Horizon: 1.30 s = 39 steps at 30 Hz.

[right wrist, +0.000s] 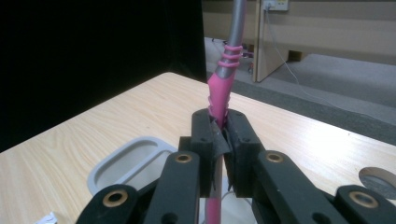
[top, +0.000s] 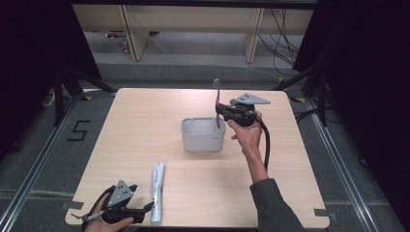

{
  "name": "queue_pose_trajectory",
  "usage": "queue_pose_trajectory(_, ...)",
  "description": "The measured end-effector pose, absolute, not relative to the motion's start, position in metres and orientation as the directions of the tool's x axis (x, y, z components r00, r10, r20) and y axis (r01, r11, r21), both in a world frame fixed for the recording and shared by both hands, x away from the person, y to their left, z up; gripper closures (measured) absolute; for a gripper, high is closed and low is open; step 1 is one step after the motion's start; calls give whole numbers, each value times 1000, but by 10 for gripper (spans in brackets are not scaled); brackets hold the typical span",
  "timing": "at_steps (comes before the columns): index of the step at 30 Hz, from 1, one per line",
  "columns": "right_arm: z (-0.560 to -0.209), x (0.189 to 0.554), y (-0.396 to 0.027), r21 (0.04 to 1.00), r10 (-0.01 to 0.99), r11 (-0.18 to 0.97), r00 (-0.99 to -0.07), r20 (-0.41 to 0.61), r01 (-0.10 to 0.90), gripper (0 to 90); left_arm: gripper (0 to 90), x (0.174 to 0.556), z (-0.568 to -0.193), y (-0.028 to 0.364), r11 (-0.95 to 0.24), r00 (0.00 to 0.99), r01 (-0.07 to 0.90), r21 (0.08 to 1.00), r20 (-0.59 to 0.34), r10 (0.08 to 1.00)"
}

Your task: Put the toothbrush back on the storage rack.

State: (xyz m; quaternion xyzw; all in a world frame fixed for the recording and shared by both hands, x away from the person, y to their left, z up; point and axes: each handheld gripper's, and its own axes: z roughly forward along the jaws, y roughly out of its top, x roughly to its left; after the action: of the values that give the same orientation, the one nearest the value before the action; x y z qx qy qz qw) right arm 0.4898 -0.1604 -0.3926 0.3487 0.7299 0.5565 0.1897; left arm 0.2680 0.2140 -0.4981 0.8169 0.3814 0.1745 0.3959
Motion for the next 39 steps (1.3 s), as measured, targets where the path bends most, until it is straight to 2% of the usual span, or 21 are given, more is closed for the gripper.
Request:
queue_pose_trajectory(2,-395,489,-160,936,720,121,-679,145,329,833,168,268,-498,214,-396,649,486,779,-17,761)
queue_pose_trajectory(21,-424,497,-161,928,741,102,-650,169,358,831,168,268,-499,214,-399,649,482,780,-13,760)
queue_pose_trajectory(27,-430,498,-162,934,757,125,-641,129,335,828,168,268,-498,214,-407,652,485,774,-11,758)
queue_pose_trajectory(28,-430,495,-160,918,749,95,-635,188,384,827,168,268,-498,214,-409,655,485,773,-11,755)
queue_pose_trajectory(29,-431,498,-161,929,739,119,-656,154,352,827,168,268,-498,214,-409,654,485,773,-10,756)
queue_pose_trajectory(39,-434,495,-160,921,752,121,-640,158,370,825,168,268,-499,213,-407,652,486,773,-10,759)
